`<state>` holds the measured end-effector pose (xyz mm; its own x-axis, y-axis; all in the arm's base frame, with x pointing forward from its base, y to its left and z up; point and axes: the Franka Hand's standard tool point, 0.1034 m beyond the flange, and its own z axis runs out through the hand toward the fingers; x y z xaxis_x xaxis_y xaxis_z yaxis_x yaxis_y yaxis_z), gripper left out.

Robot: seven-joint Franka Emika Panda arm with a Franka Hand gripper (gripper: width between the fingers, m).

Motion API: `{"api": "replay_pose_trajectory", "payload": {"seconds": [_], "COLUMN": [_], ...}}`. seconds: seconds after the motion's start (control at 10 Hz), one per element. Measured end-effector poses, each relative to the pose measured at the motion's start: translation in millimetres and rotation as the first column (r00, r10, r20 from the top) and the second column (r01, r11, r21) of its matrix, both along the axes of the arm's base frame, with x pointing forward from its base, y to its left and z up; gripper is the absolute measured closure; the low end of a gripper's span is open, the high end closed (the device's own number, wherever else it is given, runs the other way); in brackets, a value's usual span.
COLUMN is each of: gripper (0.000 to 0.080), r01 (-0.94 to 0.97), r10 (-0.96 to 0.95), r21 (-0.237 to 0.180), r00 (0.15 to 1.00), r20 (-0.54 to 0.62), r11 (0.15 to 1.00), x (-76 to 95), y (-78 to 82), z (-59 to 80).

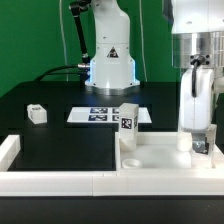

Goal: Assemble square table

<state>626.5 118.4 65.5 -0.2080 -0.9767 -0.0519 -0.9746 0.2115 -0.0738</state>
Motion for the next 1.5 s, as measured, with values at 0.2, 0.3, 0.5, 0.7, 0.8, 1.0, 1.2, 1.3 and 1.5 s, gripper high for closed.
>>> {"api": "replay_pose_trajectory", "payload": {"seconds": [0.2, 0.3, 0.5, 0.7, 0.8, 1.0, 1.2, 1.3, 1.5], "gripper": [0.0162, 0.0162, 0.0152, 0.0150, 0.0150, 0.0246, 0.0441, 0.0509, 0.0509], "r01": [-0.355, -0.392, -0.567, -0.864, -0.898, -0.881, -0.857, -0.810, -0.738], "r10": [0.358, 0.395, 0.571, 0.868, 0.902, 0.886, 0.861, 0.813, 0.742], "r21": [-0.057, -0.061, -0.090, -0.145, -0.152, -0.151, -0.148, -0.144, -0.138], "r00": [0.933, 0.918, 0.821, 0.493, 0.427, 0.461, 0.506, 0.580, 0.670], "r20": [0.043, 0.037, 0.019, -0.051, -0.062, -0.058, -0.053, -0.045, -0.035], "r11": [0.933, 0.918, 0.819, 0.482, 0.414, 0.448, 0.494, 0.569, 0.660], "x": [0.9, -0.2, -0.2, 7.3, 8.8, 8.2, 7.7, 7.4, 6.9], "y": [10.2, 9.1, 7.3, 1.5, 1.2, 1.0, 0.7, -0.7, -1.7], "z": [0.5, -0.5, -1.3, 1.4, 2.5, 1.7, 1.2, 1.0, 0.8]}}
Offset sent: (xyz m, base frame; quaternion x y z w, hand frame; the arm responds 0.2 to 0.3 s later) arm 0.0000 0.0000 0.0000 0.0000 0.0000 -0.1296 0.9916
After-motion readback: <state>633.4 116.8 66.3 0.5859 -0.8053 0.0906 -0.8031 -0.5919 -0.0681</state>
